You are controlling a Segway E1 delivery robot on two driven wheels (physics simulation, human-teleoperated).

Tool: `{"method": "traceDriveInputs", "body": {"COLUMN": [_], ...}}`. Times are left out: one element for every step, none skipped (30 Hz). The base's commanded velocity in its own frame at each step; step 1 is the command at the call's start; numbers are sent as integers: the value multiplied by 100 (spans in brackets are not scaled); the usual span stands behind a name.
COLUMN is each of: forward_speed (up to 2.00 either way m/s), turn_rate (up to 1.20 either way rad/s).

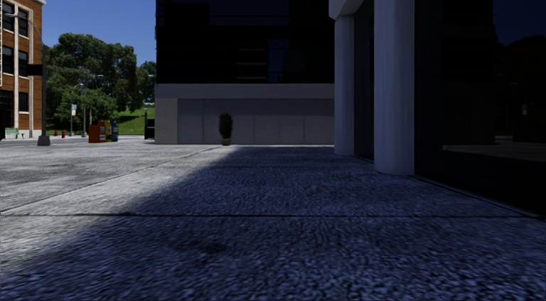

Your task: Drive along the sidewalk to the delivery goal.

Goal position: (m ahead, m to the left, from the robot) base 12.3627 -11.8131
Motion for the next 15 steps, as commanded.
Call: {"method": "traceDriveInputs", "body": {"forward_speed": [200, 200, 200, 200, 200, 200, 200, 200, 200, 200, 200, 200, 200, 200, 200], "turn_rate": [0, 0, 0, 0, 0, 0, 0, 0, 0, 0, 0, 0, 0, 0, 0]}}
